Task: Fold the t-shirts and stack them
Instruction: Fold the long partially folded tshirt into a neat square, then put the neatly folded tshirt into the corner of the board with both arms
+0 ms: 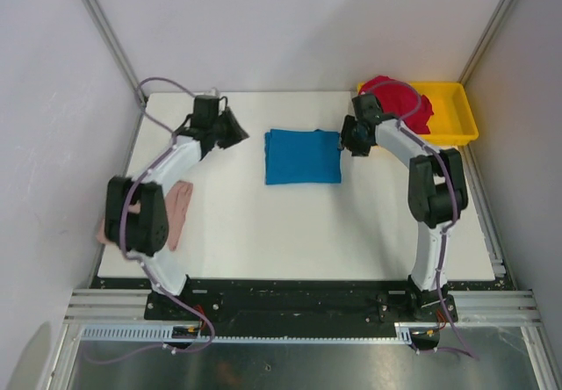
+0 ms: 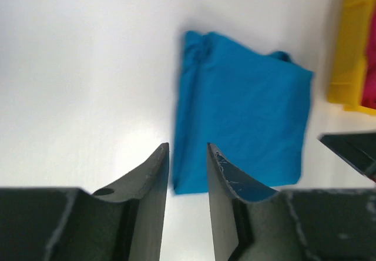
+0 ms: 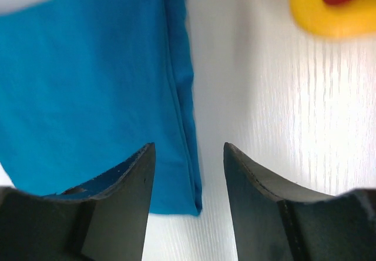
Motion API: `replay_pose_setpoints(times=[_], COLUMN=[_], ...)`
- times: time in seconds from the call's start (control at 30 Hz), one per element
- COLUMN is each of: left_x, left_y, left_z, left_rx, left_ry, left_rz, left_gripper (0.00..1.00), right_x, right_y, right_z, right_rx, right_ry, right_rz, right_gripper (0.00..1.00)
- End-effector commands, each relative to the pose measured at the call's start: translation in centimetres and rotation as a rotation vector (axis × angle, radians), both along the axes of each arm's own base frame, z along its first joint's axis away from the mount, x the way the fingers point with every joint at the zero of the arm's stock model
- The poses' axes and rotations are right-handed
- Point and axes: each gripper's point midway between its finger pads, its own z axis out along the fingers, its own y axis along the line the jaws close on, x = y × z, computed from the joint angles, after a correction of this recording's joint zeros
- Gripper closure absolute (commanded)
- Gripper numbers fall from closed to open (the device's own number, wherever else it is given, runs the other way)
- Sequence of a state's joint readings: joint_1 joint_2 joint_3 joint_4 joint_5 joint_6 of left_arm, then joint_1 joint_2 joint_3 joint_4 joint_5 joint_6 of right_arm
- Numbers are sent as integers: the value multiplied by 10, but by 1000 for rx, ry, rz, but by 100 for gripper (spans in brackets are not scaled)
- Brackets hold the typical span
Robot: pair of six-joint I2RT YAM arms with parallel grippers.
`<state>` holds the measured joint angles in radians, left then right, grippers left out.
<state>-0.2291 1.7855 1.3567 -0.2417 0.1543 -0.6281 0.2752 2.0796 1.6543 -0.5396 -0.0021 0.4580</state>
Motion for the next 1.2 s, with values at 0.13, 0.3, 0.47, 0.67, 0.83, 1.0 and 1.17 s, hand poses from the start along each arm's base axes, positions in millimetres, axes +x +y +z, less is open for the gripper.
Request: replay_pose_setpoints(times=[0.13,0.3,0.47,0.67,0.83,1.0,1.17], left_x=[-104,-126,-126,-130,-126,-123,-120], left_y=[142,177,194,205,205,206,206], left_z=[-21,-45,-60,-88,-96,-96,-95], left_rx=[430,592,714,787,797,802,801], left_ry=[129,236,304,395,418,416,413], left_rz=[393,427,442,434,429,427,417], left_gripper=[56,55,51,45,41,40,38], right_x=[-59,-79,-87,-93,-96,-98,-98], right_y=[9,12,14,16,15,14,13], right_z=[22,32,38,43,42,41,41], right_rx=[119,162,184,203,206,209,213], right_ry=[-25,-42,-57,-65,-65,-65,-67], right_rz=[19,30,42,58,62,59,56], right_gripper=[46,46,46,46,46,46,46])
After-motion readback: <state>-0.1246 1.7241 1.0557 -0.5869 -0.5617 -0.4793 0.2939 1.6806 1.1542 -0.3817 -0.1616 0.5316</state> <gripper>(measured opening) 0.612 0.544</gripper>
